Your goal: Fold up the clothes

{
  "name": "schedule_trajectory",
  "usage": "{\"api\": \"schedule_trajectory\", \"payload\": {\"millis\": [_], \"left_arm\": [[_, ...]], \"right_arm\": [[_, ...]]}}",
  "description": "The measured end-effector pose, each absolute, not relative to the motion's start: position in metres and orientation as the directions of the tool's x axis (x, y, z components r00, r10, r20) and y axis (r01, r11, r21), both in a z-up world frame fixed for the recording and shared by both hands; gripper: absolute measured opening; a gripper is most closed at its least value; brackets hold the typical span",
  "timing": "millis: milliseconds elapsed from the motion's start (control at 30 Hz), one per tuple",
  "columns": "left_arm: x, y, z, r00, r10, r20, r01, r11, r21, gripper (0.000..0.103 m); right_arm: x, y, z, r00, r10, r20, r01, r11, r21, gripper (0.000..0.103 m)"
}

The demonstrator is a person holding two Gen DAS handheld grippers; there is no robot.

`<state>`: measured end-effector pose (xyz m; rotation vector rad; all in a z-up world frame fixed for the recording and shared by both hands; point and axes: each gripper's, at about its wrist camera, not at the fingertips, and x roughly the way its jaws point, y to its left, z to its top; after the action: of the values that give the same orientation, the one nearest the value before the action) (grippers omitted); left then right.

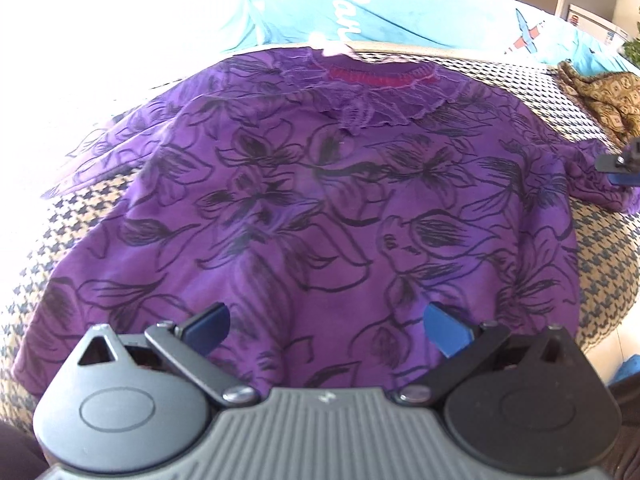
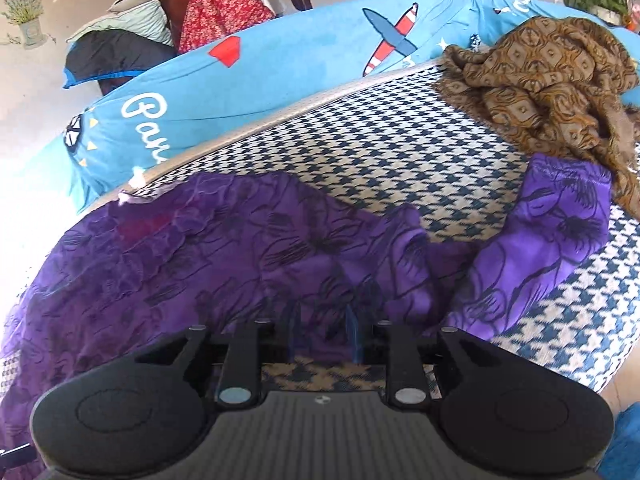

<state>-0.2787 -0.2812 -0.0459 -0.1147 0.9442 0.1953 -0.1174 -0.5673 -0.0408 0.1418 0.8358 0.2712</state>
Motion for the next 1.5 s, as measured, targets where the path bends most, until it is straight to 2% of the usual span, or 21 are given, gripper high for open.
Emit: {"api": "schedule_trajectory", "payload": {"millis": [100,400,533,600,800,833,867,900,967,1000,1200,1300,1500], "left_arm": [[-0.285,-0.269,-0.049,0.564,0.127,-0.816,-0.239,0.971,-0.014,0.103],[-0.305,-0.232,-0.057,0.555,0.171,-0.814,-0.312,0.950,-0.014,0.103],[-0.312,-0.218,-0.057,0.556,0.206,-0.806,-0.352,0.936,-0.003,0.103],[-0.317,-0.209,-0.057,0.555,0.226,-0.800,-0.379,0.925,-0.002,0.103],[-0.327,-0.186,-0.060,0.546,0.274,-0.792,-0.454,0.891,-0.005,0.103],[-0.328,-0.183,-0.061,0.541,0.281,-0.793,-0.463,0.886,-0.002,0.103],[-0.329,-0.181,-0.062,0.537,0.287,-0.793,-0.470,0.883,0.001,0.103],[-0.331,-0.179,-0.062,0.533,0.293,-0.794,-0.476,0.879,0.004,0.103],[-0.333,-0.177,-0.063,0.526,0.303,-0.794,-0.485,0.875,0.013,0.103],[-0.334,-0.176,-0.063,0.523,0.308,-0.794,-0.488,0.873,0.017,0.103],[-0.339,-0.172,-0.066,0.514,0.296,-0.805,-0.479,0.878,0.016,0.103],[-0.341,-0.171,-0.068,0.505,0.293,-0.812,-0.469,0.883,0.027,0.103],[-0.346,-0.168,-0.071,0.490,0.320,-0.810,-0.471,0.880,0.063,0.103]], "right_arm": [[-0.138,-0.556,-0.039,0.638,0.327,-0.697,-0.235,0.945,0.227,0.033],[-0.188,-0.523,-0.060,0.572,0.365,-0.734,-0.297,0.927,0.229,0.038],[-0.203,-0.515,-0.070,0.559,0.349,-0.753,-0.287,0.933,0.219,0.044],[-0.208,-0.513,-0.077,0.550,0.339,-0.763,-0.270,0.937,0.221,0.053],[-0.217,-0.499,-0.089,0.580,0.311,-0.753,-0.266,0.946,0.186,0.059],[-0.219,-0.496,-0.089,0.591,0.300,-0.749,-0.271,0.948,0.166,0.059],[-0.221,-0.492,-0.090,0.604,0.297,-0.740,-0.284,0.947,0.148,0.051],[-0.225,-0.489,-0.090,0.617,0.296,-0.729,-0.301,0.945,0.129,0.032],[-0.229,-0.484,-0.091,0.639,0.299,-0.709,-0.315,0.942,0.113,0.014],[-0.231,-0.481,-0.091,0.649,0.301,-0.699,-0.320,0.941,0.107,0.010],[-0.245,-0.497,-0.082,0.743,0.198,-0.639,-0.166,0.980,0.110,0.008],[-0.246,-0.511,-0.082,0.744,0.141,-0.653,-0.078,0.989,0.125,0.007],[-0.256,-0.501,-0.092,0.726,0.042,-0.687,-0.037,0.999,0.023,0.008]]}}
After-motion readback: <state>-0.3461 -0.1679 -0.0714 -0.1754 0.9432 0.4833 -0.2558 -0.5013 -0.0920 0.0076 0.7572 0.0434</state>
